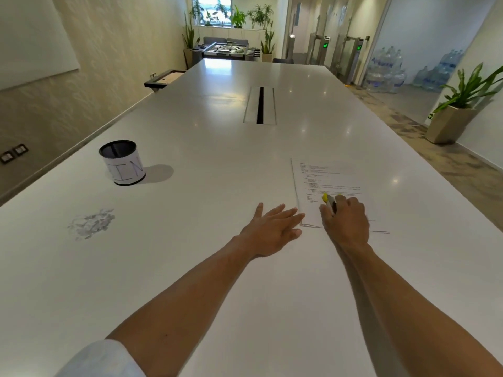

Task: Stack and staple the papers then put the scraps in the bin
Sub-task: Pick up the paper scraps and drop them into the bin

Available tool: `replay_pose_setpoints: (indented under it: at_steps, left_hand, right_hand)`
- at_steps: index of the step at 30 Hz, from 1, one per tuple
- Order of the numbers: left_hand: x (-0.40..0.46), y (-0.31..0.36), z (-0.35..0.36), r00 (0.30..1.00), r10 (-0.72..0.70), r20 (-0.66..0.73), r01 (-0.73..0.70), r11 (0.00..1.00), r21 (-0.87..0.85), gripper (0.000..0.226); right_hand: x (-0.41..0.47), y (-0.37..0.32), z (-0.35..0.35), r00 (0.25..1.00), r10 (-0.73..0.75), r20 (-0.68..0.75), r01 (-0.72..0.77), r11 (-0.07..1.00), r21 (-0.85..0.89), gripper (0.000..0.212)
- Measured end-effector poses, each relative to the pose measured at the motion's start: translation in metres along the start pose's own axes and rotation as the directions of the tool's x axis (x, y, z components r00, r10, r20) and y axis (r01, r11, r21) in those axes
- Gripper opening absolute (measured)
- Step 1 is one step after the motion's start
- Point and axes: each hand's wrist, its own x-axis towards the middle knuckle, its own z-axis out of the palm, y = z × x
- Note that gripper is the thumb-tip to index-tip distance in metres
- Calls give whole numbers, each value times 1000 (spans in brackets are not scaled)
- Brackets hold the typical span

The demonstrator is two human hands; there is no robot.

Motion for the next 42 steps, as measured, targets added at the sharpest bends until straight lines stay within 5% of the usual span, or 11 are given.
replay_pose_setpoints:
  at_steps: [3,7,16,21,27,31,36,42]
  left_hand:
    - [-17,-13,-3,992,3,-125,-14,996,-84,49]
    - [-48,-51,-12,926,-49,-375,27,998,-62,32]
    - [-146,-133,-58,646,-265,-716,396,918,18,30]
    - [-199,-159,-75,525,-604,-599,738,674,-33,70]
    - [-256,-182,-88,350,-852,-389,858,458,-231,119]
    - [-259,-199,-96,400,-863,-309,842,479,-247,127]
    - [-247,-229,-102,554,-788,-268,768,608,-199,122]
    - [-229,-259,-107,776,-591,-221,610,792,21,72]
  right_hand:
    - [-6,-3,0,989,-80,-121,68,993,-97,50]
    - [-14,-27,7,976,-127,-178,136,990,39,49]
    - [-38,-157,29,925,-370,86,311,868,388,42]
    - [-61,-221,41,839,-510,192,364,787,498,49]
    - [-83,-295,59,772,-583,253,336,713,615,59]
    - [-88,-331,75,766,-570,298,235,679,695,74]
    - [-75,-365,87,808,-516,283,128,623,772,83]
    - [-47,-407,101,835,-481,267,111,622,775,88]
